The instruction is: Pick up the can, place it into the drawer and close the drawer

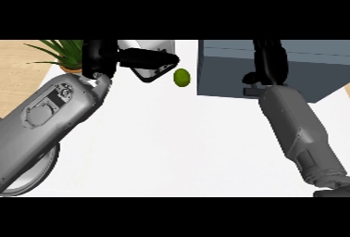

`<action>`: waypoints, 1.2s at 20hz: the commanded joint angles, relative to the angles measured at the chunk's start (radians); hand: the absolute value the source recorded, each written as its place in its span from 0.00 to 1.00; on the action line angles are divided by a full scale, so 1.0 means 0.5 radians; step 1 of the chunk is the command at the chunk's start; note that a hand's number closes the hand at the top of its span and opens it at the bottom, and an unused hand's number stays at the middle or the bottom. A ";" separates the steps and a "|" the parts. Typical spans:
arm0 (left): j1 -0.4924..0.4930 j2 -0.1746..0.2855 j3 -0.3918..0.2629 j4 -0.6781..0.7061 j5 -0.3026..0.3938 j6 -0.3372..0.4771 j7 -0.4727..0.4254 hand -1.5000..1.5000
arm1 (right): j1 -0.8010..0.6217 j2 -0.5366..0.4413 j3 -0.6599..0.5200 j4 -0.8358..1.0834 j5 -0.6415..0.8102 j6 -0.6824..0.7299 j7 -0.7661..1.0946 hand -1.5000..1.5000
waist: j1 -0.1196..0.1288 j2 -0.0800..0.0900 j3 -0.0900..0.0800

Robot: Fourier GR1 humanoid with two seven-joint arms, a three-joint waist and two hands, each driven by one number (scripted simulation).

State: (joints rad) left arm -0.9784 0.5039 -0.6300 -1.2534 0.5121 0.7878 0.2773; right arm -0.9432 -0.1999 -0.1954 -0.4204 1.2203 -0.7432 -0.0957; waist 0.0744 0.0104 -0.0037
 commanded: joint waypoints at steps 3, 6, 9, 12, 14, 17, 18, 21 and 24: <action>0.132 0.033 0.021 -0.112 -0.024 -0.015 -0.031 0.00 | -0.245 -0.027 -0.062 0.236 0.000 -0.030 0.019 0.00 | 0.067 0.044 0.013; 0.219 0.062 0.056 -0.111 -0.025 -0.076 -0.092 0.00 | -0.264 0.018 -0.078 0.285 -0.006 -0.081 0.013 0.00 | 0.039 0.043 0.012; 0.178 0.051 0.061 -0.118 -0.052 -0.066 -0.058 0.00 | -0.376 -0.031 -0.120 0.313 -0.045 -0.001 -0.016 0.00 | 0.029 0.046 0.013; 0.247 0.016 0.025 -0.161 -0.073 -0.039 -0.061 0.00 | -0.418 -0.028 -0.155 0.352 -0.088 0.077 -0.082 0.00 | 0.045 0.050 0.014; 0.305 0.085 0.062 -0.220 -0.079 -0.066 -0.114 0.00 | -0.420 0.020 -0.236 0.303 -0.197 0.070 -0.175 0.00 | 0.041 0.035 0.014; 0.373 0.085 0.040 -0.263 -0.089 -0.046 -0.115 0.00 | -0.386 0.107 -0.370 0.250 -0.377 0.069 -0.355 0.00 | 0.049 0.030 0.018; 0.420 0.031 0.044 -0.219 -0.094 -0.034 -0.183 0.00 | -0.460 0.128 -0.401 0.243 -0.414 0.132 -0.338 0.00 | 0.028 0.035 0.015; 0.416 0.089 0.110 -0.212 -0.050 -0.084 -0.142 0.00 | -0.415 0.134 -0.534 0.201 -0.587 0.181 -0.566 0.00 | 0.002 0.032 0.017; 0.422 0.080 0.096 -0.268 -0.073 -0.064 -0.124 0.00 | -0.441 0.174 -0.632 0.208 -0.697 0.239 -0.610 0.00 | 0.002 0.022 0.016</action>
State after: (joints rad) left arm -0.7832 0.5448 -0.5916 -1.3753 0.4751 0.7539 0.2138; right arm -1.1046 -0.1897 -0.4133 -0.2819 1.0033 -0.6286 -0.3651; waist 0.0594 0.0279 0.0050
